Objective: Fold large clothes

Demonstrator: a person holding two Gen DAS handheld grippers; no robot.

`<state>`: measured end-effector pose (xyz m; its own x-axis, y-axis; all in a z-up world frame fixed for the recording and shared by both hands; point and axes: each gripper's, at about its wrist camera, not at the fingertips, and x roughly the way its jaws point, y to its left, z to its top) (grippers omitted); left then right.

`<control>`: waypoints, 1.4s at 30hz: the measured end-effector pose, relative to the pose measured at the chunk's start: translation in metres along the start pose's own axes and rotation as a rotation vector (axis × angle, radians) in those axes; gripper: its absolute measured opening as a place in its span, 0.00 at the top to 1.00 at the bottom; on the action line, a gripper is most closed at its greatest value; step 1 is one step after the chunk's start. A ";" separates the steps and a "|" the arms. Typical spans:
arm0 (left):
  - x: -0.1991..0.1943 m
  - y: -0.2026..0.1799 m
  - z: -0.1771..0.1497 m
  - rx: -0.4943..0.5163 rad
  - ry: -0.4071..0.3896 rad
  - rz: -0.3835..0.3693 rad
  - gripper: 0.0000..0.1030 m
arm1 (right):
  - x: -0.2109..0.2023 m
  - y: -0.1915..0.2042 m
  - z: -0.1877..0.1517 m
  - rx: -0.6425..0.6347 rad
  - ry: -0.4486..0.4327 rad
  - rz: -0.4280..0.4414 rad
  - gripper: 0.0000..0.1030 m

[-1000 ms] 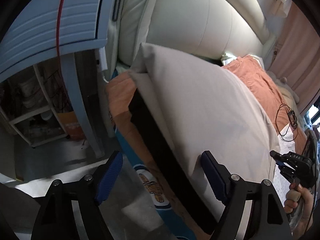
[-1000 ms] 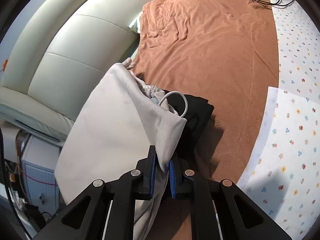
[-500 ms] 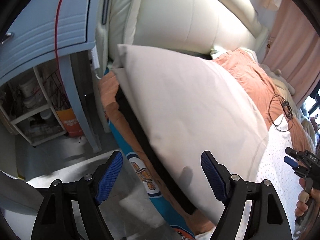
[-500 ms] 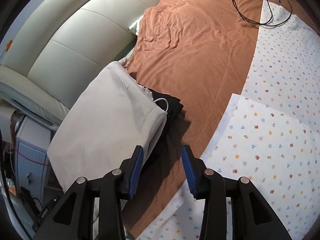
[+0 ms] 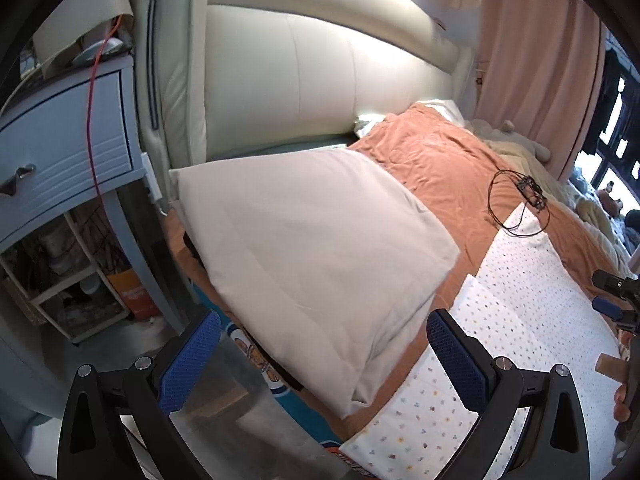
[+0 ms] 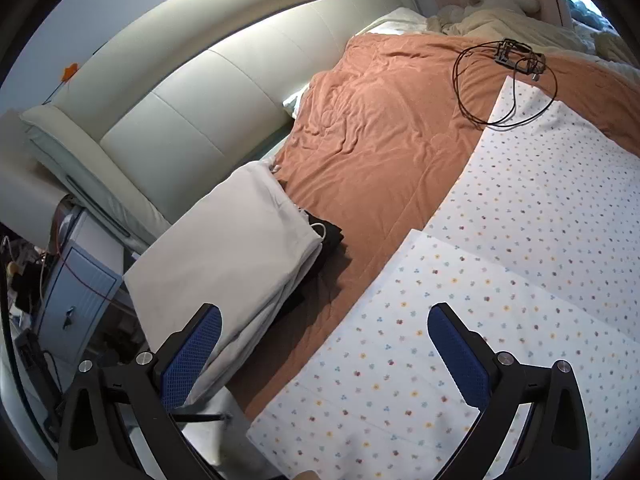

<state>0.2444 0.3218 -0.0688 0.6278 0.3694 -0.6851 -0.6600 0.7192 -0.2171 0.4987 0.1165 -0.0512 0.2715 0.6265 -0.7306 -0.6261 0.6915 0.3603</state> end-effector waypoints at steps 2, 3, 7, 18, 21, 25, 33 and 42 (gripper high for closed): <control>-0.011 -0.010 -0.003 0.017 -0.013 -0.015 0.00 | -0.017 -0.005 -0.006 -0.011 -0.023 -0.020 0.00; -0.016 -0.014 -0.005 0.025 -0.019 -0.022 0.00 | -0.025 -0.008 -0.009 -0.018 -0.033 -0.024 0.00; -0.039 -0.034 -0.014 0.070 -0.044 -0.060 0.00 | -0.059 -0.019 -0.023 -0.021 -0.073 -0.039 0.00; -0.094 -0.076 -0.056 0.177 -0.083 -0.165 0.00 | -0.148 -0.056 -0.084 -0.011 -0.144 -0.131 0.00; -0.111 -0.085 -0.071 0.212 -0.093 -0.194 0.00 | -0.174 -0.065 -0.106 0.000 -0.172 -0.210 0.00; -0.133 -0.090 -0.093 0.233 -0.112 -0.239 0.00 | -0.201 -0.076 -0.132 0.032 -0.175 -0.232 0.00; -0.178 -0.096 -0.138 0.294 -0.137 -0.323 0.00 | -0.248 -0.071 -0.189 0.006 -0.200 -0.332 0.00; -0.226 -0.089 -0.182 0.365 -0.196 -0.391 0.00 | -0.294 -0.045 -0.254 -0.036 -0.288 -0.366 0.00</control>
<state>0.0860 0.0670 -0.0213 0.8847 0.1124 -0.4525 -0.2001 0.9681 -0.1506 0.2614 -0.1903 -0.0004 0.6680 0.4220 -0.6129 -0.4750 0.8758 0.0853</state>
